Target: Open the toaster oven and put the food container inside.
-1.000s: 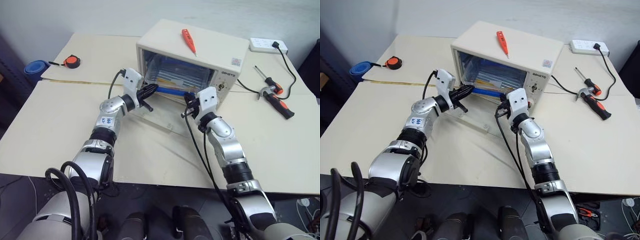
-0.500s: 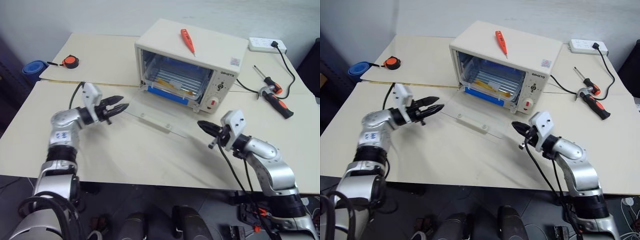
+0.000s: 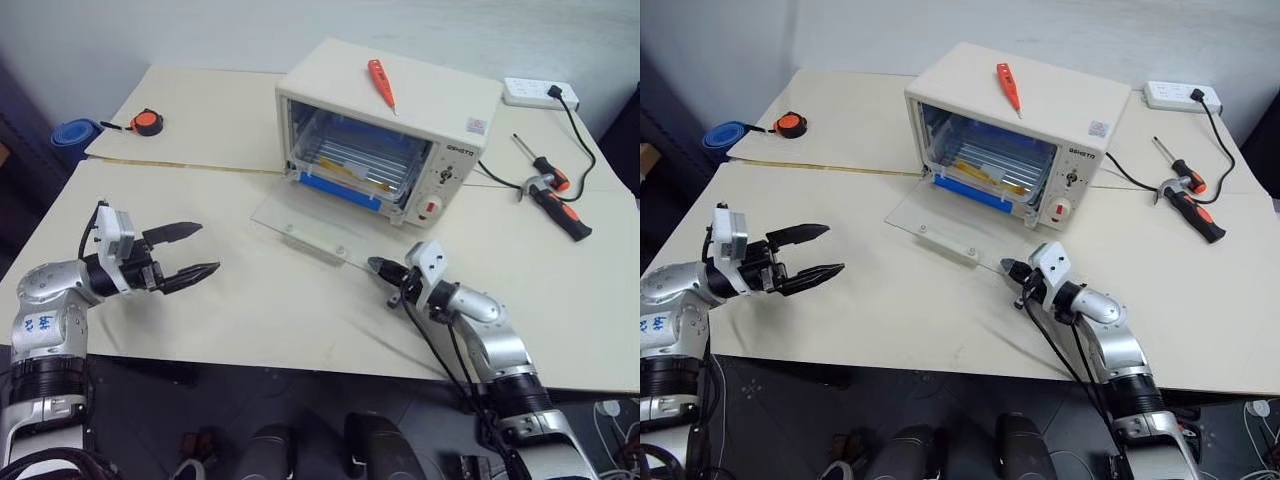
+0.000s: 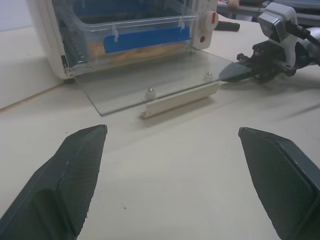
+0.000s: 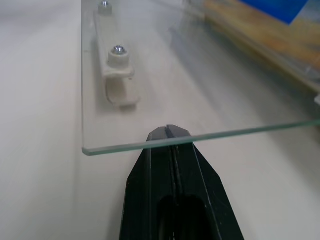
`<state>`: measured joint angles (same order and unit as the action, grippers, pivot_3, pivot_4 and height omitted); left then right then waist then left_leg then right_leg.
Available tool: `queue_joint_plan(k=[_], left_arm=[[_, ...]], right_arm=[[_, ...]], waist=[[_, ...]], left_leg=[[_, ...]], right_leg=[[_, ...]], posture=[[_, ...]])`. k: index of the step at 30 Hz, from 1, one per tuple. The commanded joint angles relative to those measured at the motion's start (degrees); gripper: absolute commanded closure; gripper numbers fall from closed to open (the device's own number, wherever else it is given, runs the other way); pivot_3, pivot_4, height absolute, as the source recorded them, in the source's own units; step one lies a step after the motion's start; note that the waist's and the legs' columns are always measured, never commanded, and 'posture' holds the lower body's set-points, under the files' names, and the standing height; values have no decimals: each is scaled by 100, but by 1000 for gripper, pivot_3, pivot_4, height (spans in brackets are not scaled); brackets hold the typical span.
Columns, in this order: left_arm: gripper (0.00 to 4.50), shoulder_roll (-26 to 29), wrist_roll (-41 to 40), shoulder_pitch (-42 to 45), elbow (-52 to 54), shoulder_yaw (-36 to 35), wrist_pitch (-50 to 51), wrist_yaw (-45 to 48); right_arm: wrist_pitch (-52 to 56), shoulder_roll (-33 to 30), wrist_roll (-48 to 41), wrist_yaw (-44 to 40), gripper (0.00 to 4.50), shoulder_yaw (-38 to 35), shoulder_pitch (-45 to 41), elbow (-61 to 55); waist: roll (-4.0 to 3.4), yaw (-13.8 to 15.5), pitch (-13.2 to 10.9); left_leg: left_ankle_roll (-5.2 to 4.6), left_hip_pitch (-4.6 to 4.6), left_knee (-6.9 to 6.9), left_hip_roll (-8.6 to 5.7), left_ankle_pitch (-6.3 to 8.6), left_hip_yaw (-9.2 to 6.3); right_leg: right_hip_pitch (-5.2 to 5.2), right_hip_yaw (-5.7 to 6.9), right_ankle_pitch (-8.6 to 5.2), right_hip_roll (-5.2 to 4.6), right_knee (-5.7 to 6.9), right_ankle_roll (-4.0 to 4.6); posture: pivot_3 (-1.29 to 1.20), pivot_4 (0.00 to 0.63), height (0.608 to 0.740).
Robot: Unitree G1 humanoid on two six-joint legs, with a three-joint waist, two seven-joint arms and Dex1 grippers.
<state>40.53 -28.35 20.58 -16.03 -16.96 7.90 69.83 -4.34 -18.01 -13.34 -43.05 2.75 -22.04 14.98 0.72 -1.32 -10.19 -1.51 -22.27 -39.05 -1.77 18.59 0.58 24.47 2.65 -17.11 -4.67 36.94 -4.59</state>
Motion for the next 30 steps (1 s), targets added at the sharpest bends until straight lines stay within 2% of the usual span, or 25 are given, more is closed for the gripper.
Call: queue_joint_plan(k=[1,4,8,11,14,19,22,26,30], left_arm=[[16,-111,-301,-205,599,-264,192,-408],[16,-246,-385,-317,848,-372,266,-738],[16,-502,-234,-309,971,-379,76,-1214],[16,-568,-81,-333,972,-305,-105,-1341],[0,-492,77,-471,1011,-275,-237,-1385],[0,-164,360,-1089,1097,-328,-488,-1285],[0,-99,461,-1542,1251,-418,-694,-1358],[0,-244,758,-1889,1471,-410,-988,-1865],[0,-550,795,-1971,1578,-341,-1070,-2278]], right_arm=[[-544,333,-852,-157,4500,-582,-162,-371],[-492,532,-1536,-142,4500,-1011,-374,-662],[241,501,-2390,122,4500,-1495,-895,-961],[455,246,-2465,85,4500,-1654,-1120,-1043],[614,-446,-2192,-779,3960,-1277,-828,-1383],[734,-1465,-1954,-1853,2344,-952,250,-1917],[382,-1778,-1672,-2298,1355,-891,961,-1977],[-150,-1832,-1449,-2392,41,-1134,1460,-1677],[-540,-1787,-1293,-2285,13,-1359,1728,-1363]], waist=[[0,-3,0],[-1,-13,-1],[-4,-14,-2],[-4,-10,-2],[-5,5,-2],[-5,-1,-2],[-5,-8,-2],[-6,19,-2],[-9,57,0]], left_leg=[[0,0,0,0,0,-1],[0,0,-1,0,0,-2],[1,2,0,0,0,-2],[2,2,0,1,1,-4],[-1,0,3,-1,2,-5],[-9,1,12,0,8,-2],[-12,6,11,1,11,2],[-15,12,9,3,12,2],[-14,24,8,3,15,2]], right_leg=[[0,0,0,0,0,0],[-1,1,0,1,1,0],[-1,1,0,0,1,0],[-1,3,0,0,1,0],[-1,2,0,-1,-2,0],[-2,0,0,-1,-12,1],[-9,-3,0,-2,-17,1],[-18,-3,-1,-5,-48,1],[-28,-3,0,-5,-51,1]], posture=[[0,150,740],[0,150,740],[0,150,740],[0,150,740],[0,150,740],[0,150,740],[0,150,740],[0,150,740],[0,150,740]])
